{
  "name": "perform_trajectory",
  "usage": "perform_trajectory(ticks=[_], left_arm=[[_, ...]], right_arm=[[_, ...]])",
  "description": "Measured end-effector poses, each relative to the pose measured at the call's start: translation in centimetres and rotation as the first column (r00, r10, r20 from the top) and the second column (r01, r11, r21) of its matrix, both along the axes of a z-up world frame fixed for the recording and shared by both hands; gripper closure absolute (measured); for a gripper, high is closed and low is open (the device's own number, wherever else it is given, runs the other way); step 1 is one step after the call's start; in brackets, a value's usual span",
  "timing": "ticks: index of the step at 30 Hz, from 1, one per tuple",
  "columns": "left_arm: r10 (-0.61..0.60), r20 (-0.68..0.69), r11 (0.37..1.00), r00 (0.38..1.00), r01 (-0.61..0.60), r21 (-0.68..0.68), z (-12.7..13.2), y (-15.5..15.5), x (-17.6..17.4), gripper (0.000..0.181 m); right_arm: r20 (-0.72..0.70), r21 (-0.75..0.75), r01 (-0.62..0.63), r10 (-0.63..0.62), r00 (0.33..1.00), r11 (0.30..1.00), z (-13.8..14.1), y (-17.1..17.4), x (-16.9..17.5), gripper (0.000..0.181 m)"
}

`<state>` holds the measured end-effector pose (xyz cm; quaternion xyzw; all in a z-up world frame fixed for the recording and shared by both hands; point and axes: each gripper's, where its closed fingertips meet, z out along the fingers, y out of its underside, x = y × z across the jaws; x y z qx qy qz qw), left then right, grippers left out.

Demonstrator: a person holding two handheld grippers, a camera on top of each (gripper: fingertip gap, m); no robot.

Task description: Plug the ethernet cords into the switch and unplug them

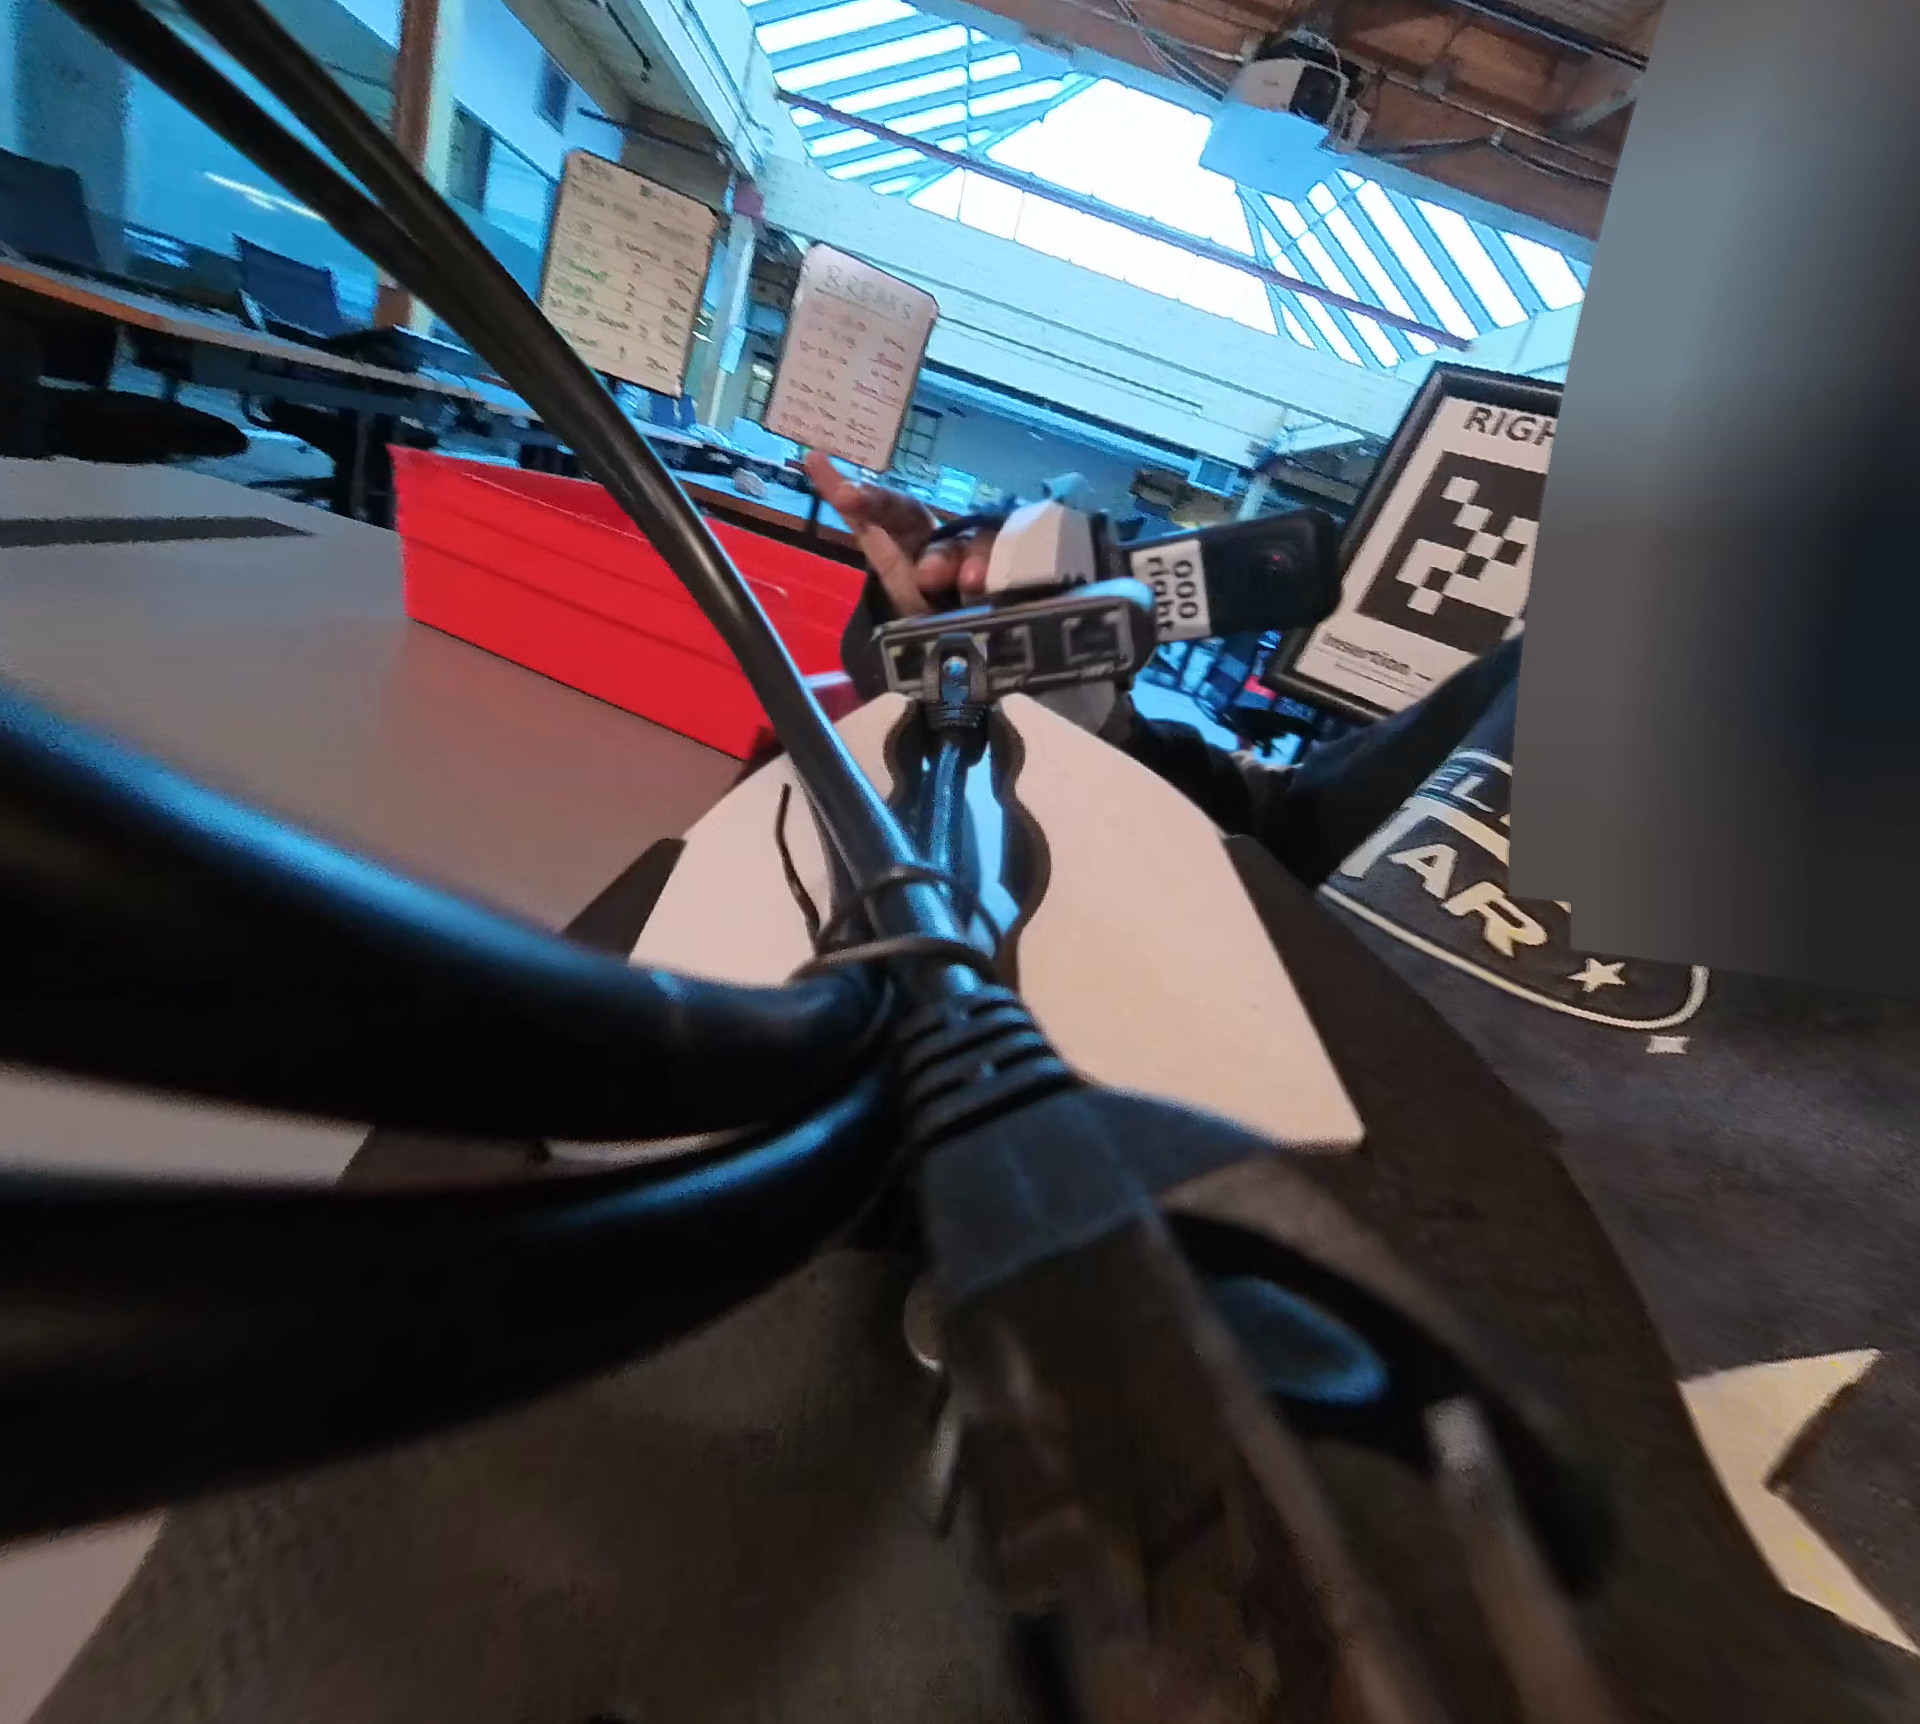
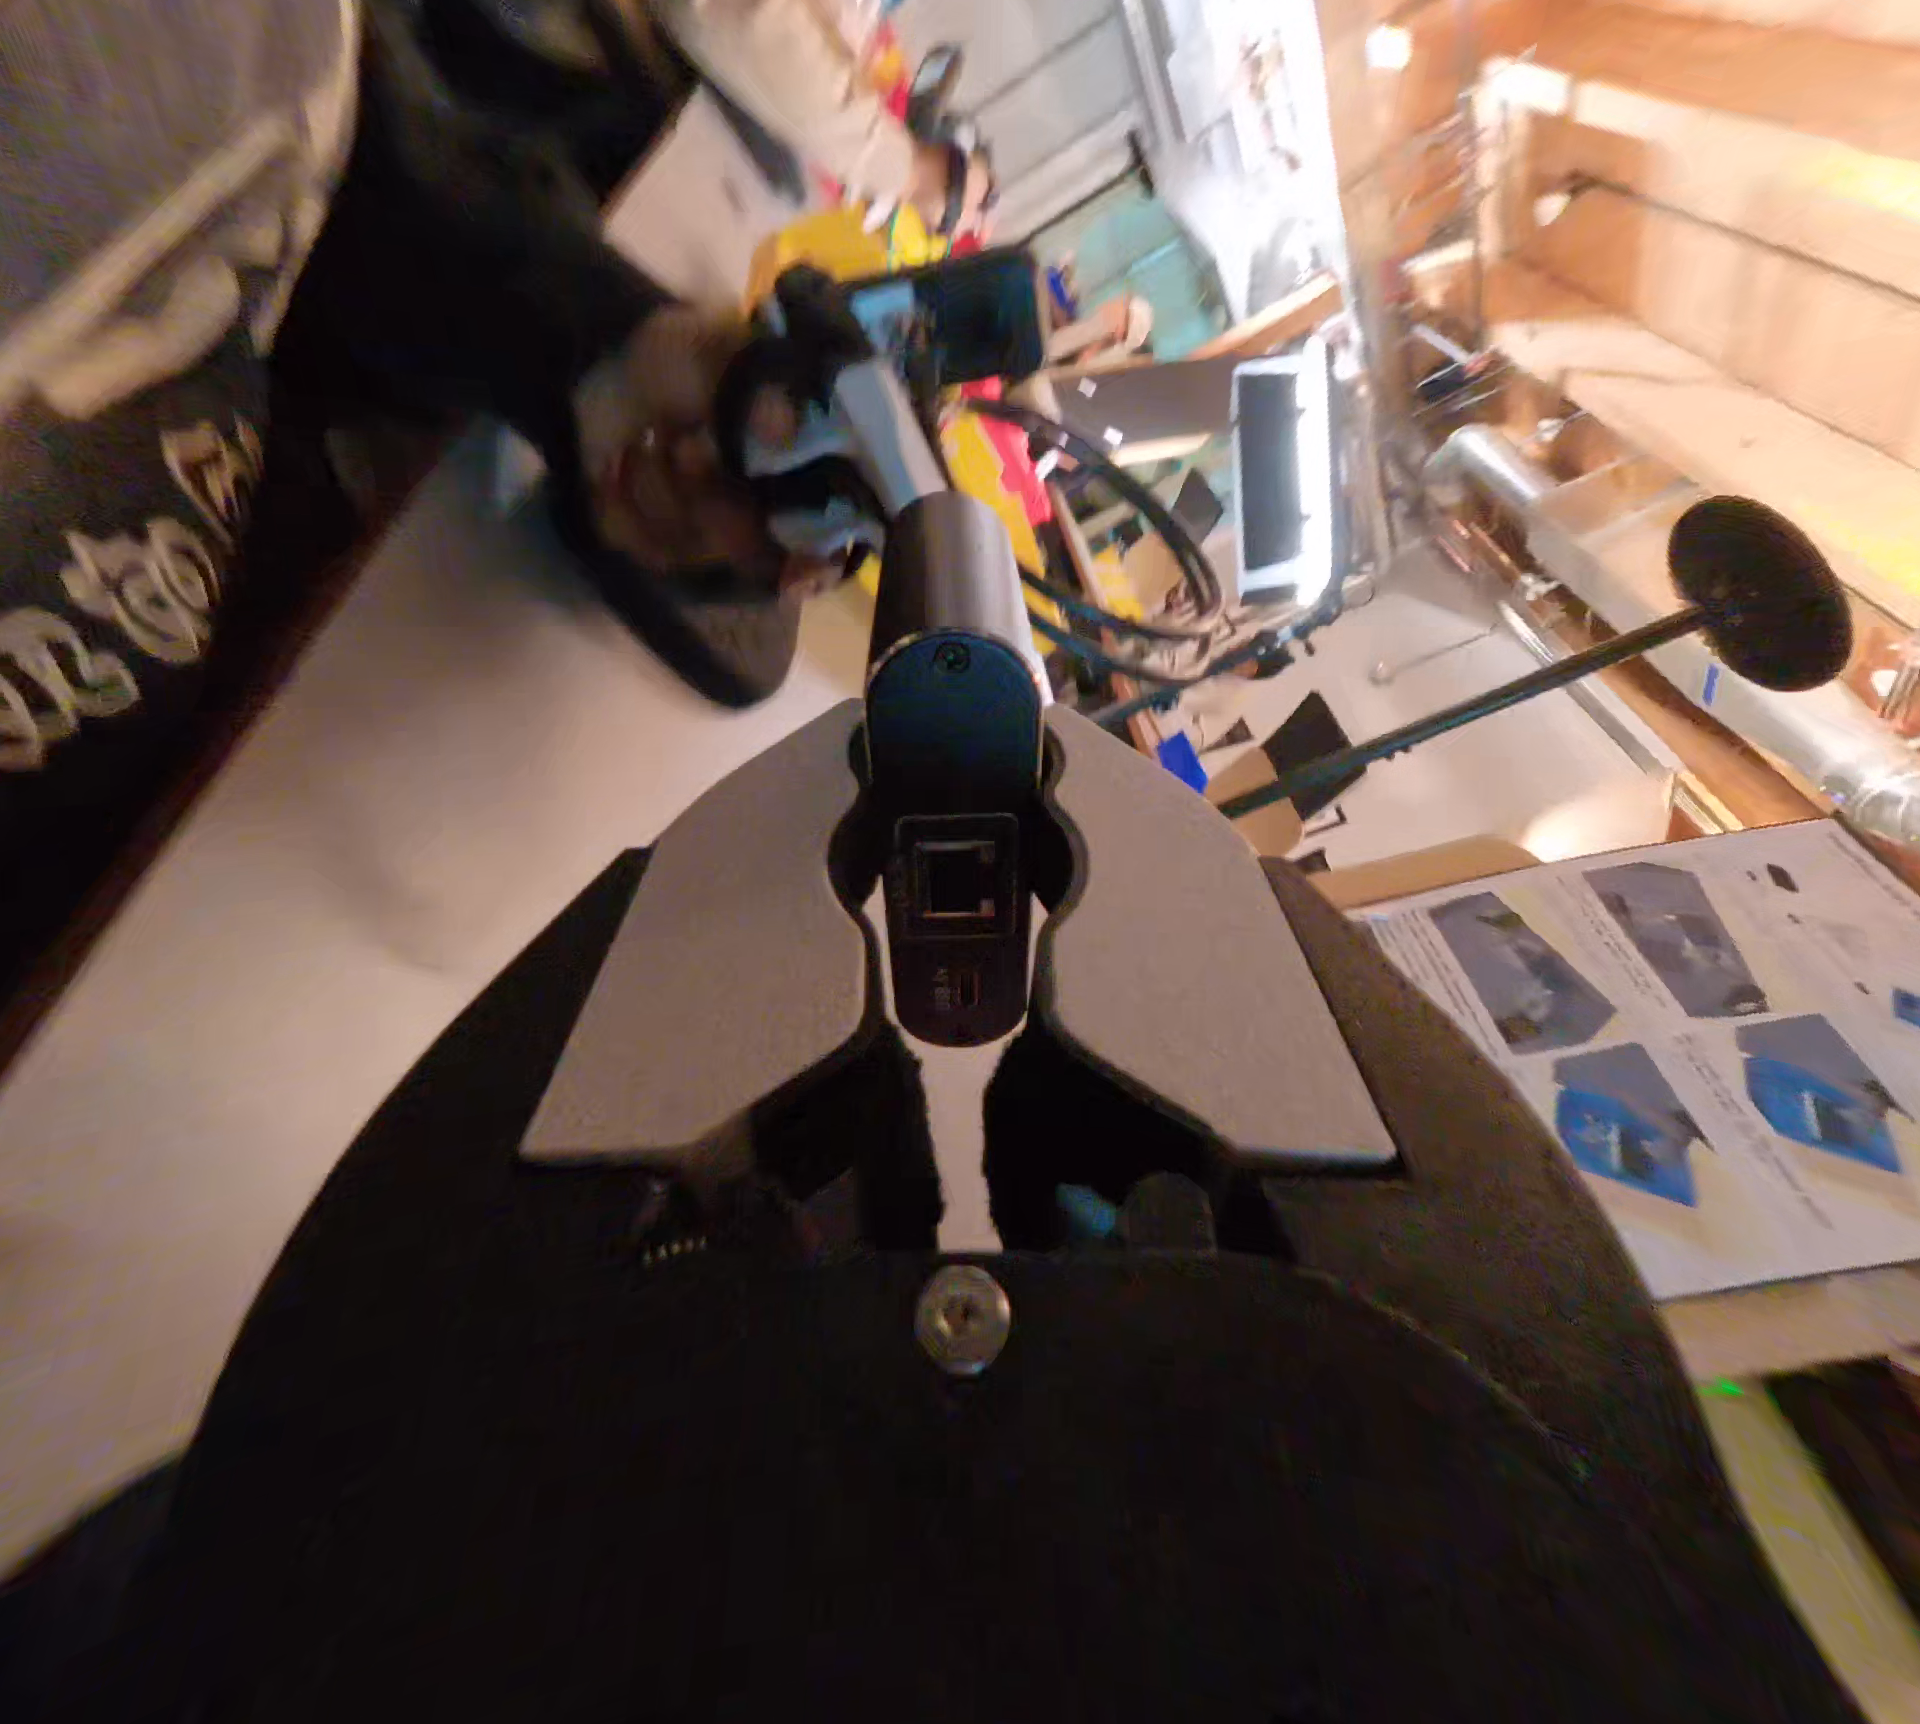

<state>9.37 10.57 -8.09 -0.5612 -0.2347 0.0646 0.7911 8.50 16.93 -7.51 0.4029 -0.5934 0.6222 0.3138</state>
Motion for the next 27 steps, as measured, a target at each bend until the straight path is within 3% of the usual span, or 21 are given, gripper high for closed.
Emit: perform_trajectory(ticks=[4, 11, 27], left_arm=[[-0.106, -0.015, 0.994, 0.994, 0.106, -0.002, 1.2, 2.0, 2.0, 0.170], [-0.160, 0.044, 0.987, 0.986, 0.161, -0.022, 1.7, 3.4, 3.1, 0.169], [-0.163, 0.078, 0.976, 0.984, 0.172, -0.134, 0.0, 4.3, 3.3, 0.169]], right_arm=[[0.047, -0.084, -0.033, 0.037, 0.998, 0.996, 1.0, 0.4, 1.6, 0.156], [-0.087, -0.061, -0.020, 0.015, 0.996, 0.998, 0.9, -0.2, 2.5, 0.156], [-0.205, 0.039, -0.055, 0.062, 0.977, 0.998, -0.2, -0.4, 3.7, 0.156]])
